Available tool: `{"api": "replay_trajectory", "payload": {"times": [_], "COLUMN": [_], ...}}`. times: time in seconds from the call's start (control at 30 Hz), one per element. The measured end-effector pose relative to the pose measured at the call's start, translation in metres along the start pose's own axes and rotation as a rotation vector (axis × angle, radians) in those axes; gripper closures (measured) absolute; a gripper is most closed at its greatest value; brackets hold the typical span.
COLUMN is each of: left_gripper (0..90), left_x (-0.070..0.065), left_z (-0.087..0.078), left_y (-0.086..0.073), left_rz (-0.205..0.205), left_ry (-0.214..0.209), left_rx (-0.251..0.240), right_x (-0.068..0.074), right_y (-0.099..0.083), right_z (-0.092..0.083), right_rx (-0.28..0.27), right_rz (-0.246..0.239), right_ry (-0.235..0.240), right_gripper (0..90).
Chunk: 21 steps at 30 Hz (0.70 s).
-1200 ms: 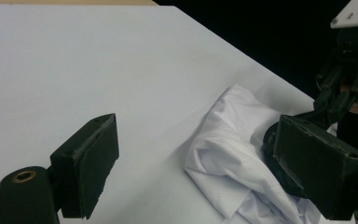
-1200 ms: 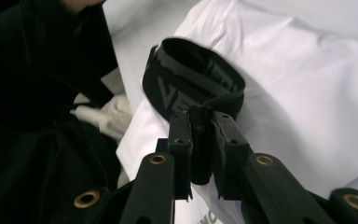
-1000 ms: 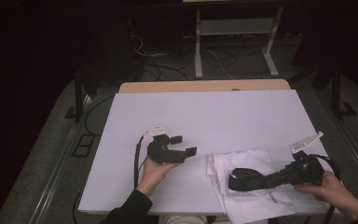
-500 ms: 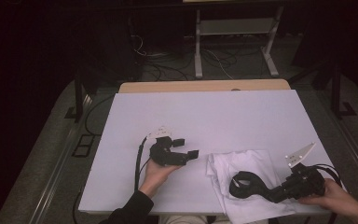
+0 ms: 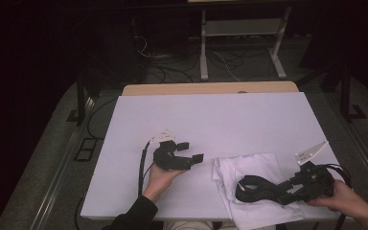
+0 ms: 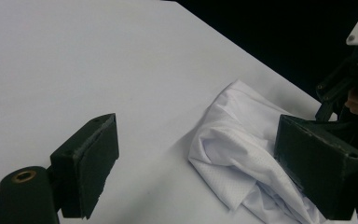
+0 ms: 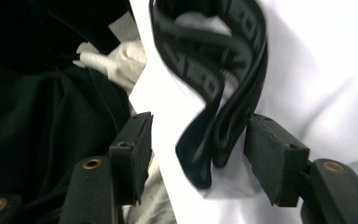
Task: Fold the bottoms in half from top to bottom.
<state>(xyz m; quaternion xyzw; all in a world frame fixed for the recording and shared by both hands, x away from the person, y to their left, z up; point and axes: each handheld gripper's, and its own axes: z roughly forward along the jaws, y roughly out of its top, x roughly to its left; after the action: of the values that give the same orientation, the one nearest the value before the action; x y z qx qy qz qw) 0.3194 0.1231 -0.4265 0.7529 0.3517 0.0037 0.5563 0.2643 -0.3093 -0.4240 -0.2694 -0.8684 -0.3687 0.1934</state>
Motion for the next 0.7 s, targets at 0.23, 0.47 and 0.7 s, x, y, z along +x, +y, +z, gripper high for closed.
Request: {"api": "replay_trajectory", "payload": {"times": [0.23, 0.47, 0.7], "left_gripper": [12.6, 12.6, 12.7], "left_x": [0.000, 0.000, 0.001], "left_z": [0.000, -0.001, -0.001], "left_y": [0.000, 0.000, 0.000], "left_rz": [-0.002, 0.000, 0.001], "left_ry": [0.001, 0.001, 0.006], "left_rx": [-0.003, -0.005, -0.011], "right_x": [-0.006, -0.008, -0.009], "right_y": [0.015, 0.026, 0.034], "right_z": [-0.005, -0.008, -0.013], "right_rx": [-0.046, -0.065, -0.092], "right_rz": [0.005, 0.004, -0.003], "right_ry": [-0.017, -0.040, -0.049], "right_gripper": [34.1, 31.2, 31.5]}}
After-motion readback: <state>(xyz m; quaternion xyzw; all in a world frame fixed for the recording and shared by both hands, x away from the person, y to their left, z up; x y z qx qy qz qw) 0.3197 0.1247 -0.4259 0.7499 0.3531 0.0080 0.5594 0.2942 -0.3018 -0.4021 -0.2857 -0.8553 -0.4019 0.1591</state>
